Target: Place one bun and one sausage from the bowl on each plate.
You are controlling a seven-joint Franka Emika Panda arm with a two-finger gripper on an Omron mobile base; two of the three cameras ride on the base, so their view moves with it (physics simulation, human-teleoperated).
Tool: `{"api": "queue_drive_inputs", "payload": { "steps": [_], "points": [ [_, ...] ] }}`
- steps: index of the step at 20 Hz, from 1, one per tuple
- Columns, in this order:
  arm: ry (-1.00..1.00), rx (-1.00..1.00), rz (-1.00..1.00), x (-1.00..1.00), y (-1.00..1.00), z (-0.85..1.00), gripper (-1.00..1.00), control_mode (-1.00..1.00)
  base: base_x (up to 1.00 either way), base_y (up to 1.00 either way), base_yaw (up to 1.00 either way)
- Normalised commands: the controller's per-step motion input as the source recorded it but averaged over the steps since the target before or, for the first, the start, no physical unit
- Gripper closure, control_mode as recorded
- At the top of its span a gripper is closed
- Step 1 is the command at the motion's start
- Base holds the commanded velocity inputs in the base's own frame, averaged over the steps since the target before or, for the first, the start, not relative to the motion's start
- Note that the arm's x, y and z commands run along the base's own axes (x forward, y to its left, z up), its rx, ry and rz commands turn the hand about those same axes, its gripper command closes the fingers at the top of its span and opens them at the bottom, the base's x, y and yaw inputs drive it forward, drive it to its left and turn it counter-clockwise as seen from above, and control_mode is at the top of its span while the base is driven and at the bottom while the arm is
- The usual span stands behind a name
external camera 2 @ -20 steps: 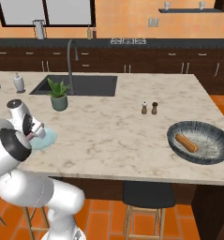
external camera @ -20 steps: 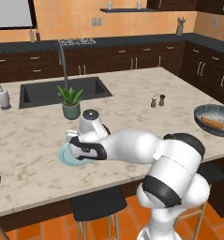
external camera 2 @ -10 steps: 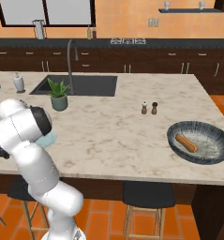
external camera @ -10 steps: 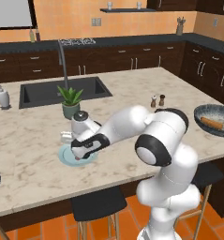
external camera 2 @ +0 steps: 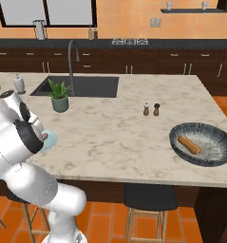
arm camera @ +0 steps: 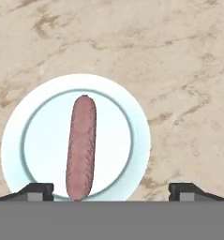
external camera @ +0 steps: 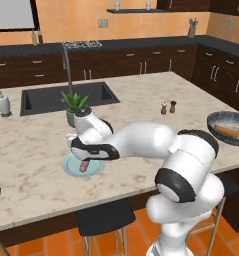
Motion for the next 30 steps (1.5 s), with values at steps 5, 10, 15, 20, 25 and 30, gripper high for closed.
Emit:
{"api": "queue_drive_inputs", "payload": {
  "steps": [5, 10, 15, 20, 25, 30],
  "points": [
    [0.0, 0.0, 0.0, -1.0, -1.0, 0.37, -1.0, -1.0, 0.0, 0.0, 0.0],
    [0.0, 0.0, 0.0, -0.95, -1.0, 0.44, -1.0, -1.0, 0.0, 0.0, 0.0],
    [0.0, 0.0, 0.0, -0.11, -0.2, 0.09, -1.0, 1.0, -0.13, -0.8, -0.01],
    [0.0, 0.0, 0.0, 0.0, 0.0, 0.0, -1.0, 1.0, 0.0, -1.0, -0.09],
    [0.0, 0.0, 0.0, 0.0, 0.0, 0.0, -1.0, 1.0, -0.15, -1.0, -0.16],
    [0.0, 0.0, 0.0, 0.0, 0.0, 0.0, -1.0, 1.0, 0.01, -1.0, -0.09]
  ]
}}
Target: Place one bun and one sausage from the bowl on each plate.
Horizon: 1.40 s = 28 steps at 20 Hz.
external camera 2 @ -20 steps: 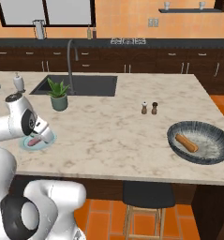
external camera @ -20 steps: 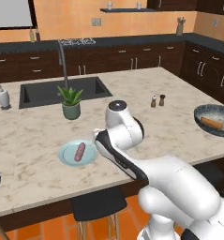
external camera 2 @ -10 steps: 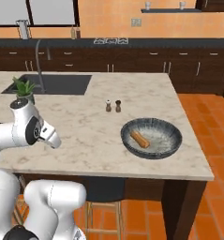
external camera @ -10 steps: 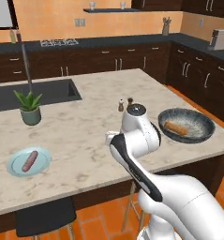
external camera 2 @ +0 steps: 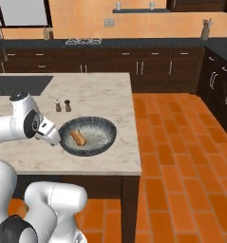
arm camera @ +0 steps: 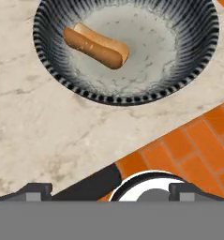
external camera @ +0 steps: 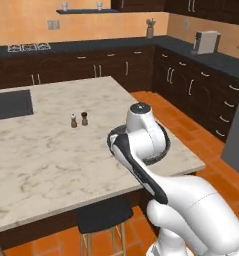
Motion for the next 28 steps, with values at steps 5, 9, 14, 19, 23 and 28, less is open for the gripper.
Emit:
{"api": "queue_drive_inputs", "payload": {
  "steps": [5, 9, 14, 19, 23, 28],
  "points": [
    [0.0, 0.0, 0.0, 0.0, 0.0, 0.0, -1.0, 1.0, 0.27, -0.94, 0.14],
    [0.0, 0.0, 0.0, 0.0, 0.0, 0.0, -1.0, 1.0, -0.03, 0.08, 0.47],
    [0.0, 0.0, 0.0, 0.0, 0.0, 0.0, -1.0, 1.0, 0.49, 0.0, 0.1],
    [0.0, 0.0, 0.03, 0.12, -0.02, -0.01, -1.0, -1.0, 0.58, 0.14, 0.0],
    [0.06, 0.0, 0.33, 0.93, 0.01, -0.35, -1.0, -1.0, 0.0, 0.0, 0.0],
    [0.21, 0.0, 0.44, 0.74, 0.46, -0.61, -1.0, -1.0, 0.0, 0.0, 0.0]
  ]
}}
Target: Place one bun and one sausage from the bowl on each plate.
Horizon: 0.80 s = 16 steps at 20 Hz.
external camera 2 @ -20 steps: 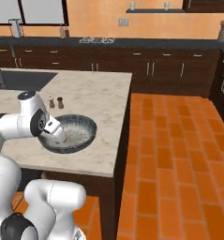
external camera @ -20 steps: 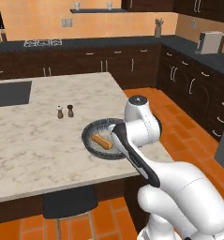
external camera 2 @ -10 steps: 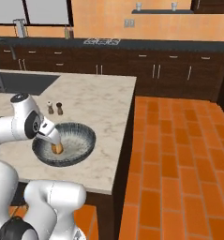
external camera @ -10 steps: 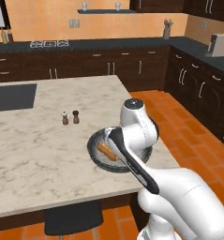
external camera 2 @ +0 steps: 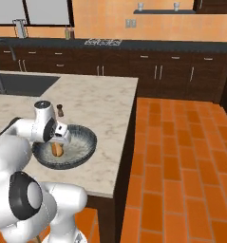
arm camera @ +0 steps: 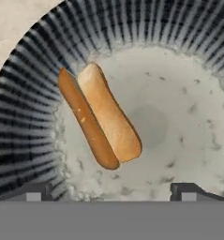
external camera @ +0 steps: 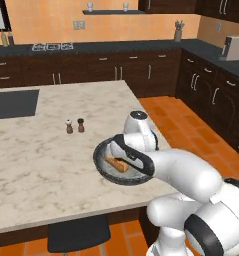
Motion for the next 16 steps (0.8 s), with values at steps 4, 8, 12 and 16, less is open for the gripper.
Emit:
{"api": "queue_drive_inputs", "payload": {
  "steps": [4, 8, 12, 16],
  "points": [
    [0.39, -0.1, 0.32, 0.7, 0.5, -0.44, -1.0, -1.0, 0.0, 0.0, 0.0],
    [0.15, -0.12, 0.07, 0.21, -0.02, -0.17, -1.0, -1.0, 0.0, 0.0, 0.0],
    [0.1, -0.01, 0.02, 0.26, -0.33, -0.36, -1.0, -1.0, 0.0, 0.0, 0.0],
    [0.12, 0.0, 0.0, 0.08, 0.18, -0.2, -1.0, -1.0, 0.0, 0.0, 0.0]
  ]
}}
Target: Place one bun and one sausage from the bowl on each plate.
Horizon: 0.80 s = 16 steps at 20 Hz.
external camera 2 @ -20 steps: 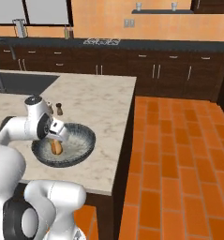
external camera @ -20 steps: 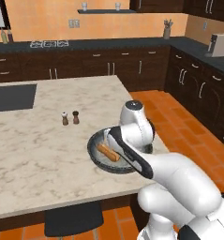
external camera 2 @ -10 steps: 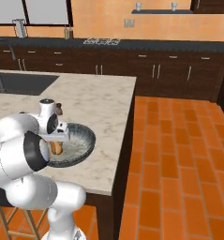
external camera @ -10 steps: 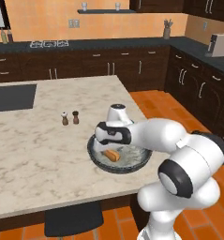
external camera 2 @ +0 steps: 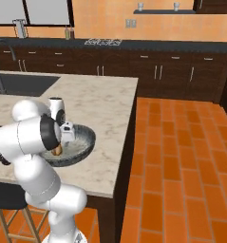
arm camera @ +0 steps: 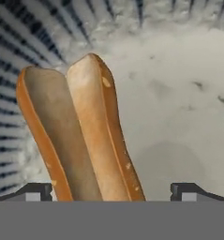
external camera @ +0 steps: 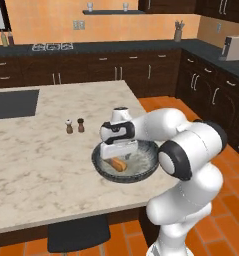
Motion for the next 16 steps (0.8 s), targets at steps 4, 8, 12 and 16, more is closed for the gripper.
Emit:
{"api": "queue_drive_inputs", "payload": {
  "steps": [4, 8, 12, 16],
  "points": [
    [0.11, 0.0, 0.02, -0.04, 0.14, -0.46, -1.0, -1.0, 0.0, 0.0, 0.0],
    [0.0, -0.01, 0.0, -0.11, 0.01, -0.03, -1.0, -1.0, 0.0, 0.0, 0.0],
    [0.0, -0.05, 0.02, 0.0, -0.11, -0.33, -1.0, -1.0, 0.0, 0.0, 0.0],
    [0.0, 0.0, 0.03, 0.0, -0.01, -0.22, -1.0, -1.0, 0.0, 0.0, 0.0]
  ]
}}
